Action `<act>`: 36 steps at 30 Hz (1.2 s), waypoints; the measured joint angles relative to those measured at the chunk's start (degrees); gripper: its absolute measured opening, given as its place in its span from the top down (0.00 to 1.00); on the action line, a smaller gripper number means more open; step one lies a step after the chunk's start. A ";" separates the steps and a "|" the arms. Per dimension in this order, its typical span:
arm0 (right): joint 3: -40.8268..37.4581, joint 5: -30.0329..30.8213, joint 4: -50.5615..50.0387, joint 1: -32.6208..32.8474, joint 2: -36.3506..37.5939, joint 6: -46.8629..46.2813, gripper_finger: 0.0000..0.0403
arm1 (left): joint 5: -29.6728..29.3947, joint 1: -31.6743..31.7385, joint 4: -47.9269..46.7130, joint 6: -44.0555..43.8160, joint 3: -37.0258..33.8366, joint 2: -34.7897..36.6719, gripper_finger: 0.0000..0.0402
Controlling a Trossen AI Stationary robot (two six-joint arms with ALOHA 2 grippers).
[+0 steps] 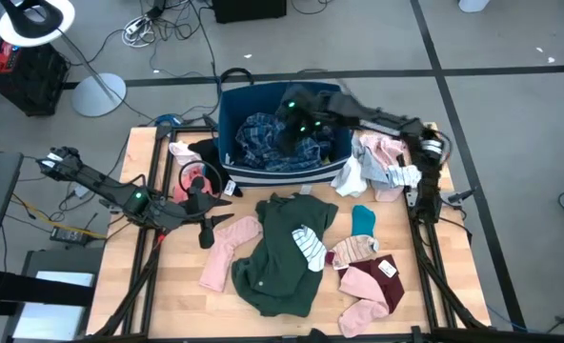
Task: Sort clothes
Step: Put the blue checkered polo into the blue laundry bin, then put the gray underwear into the blue laundry bin
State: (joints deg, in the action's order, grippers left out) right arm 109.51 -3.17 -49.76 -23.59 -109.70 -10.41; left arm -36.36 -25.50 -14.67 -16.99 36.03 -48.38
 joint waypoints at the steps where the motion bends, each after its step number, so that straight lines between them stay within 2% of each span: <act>1: 0.00 0.76 0.04 0.26 1.85 0.06 0.46 | 0.00 0.00 0.02 0.00 0.00 0.00 0.59; 8: 0.09 8.70 -3.19 4.80 13.11 0.61 0.46 | 0.00 0.00 -0.01 0.00 0.00 0.00 0.59; 14: 0.11 17.43 -11.34 11.27 19.04 -0.95 0.47 | 0.00 0.00 0.00 -0.02 0.00 0.00 0.59; 23: 0.09 34.37 -33.35 18.79 23.28 -16.26 0.47 | 0.00 0.00 0.14 -0.25 0.00 -0.01 0.59; 26: 0.09 38.16 -40.72 20.23 24.18 -22.99 0.47 | 0.00 0.00 0.17 -0.31 0.00 0.00 0.59; 27: -0.40 38.85 -40.48 20.52 24.60 -24.44 0.47 | 0.00 0.00 0.19 -0.33 0.00 0.00 0.59; 31: -6.43 39.15 -38.83 21.34 29.08 -27.32 0.47 | 0.00 0.00 0.14 -1.18 0.00 -0.01 0.59; 36: -19.99 42.32 -39.44 21.31 36.67 -36.39 0.47 | 0.67 0.00 -0.01 -1.25 0.00 -0.01 0.59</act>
State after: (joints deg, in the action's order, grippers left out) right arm 89.53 39.15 -89.20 -2.28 -73.02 -46.80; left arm -35.69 -25.50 -14.68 -18.24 36.03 -48.39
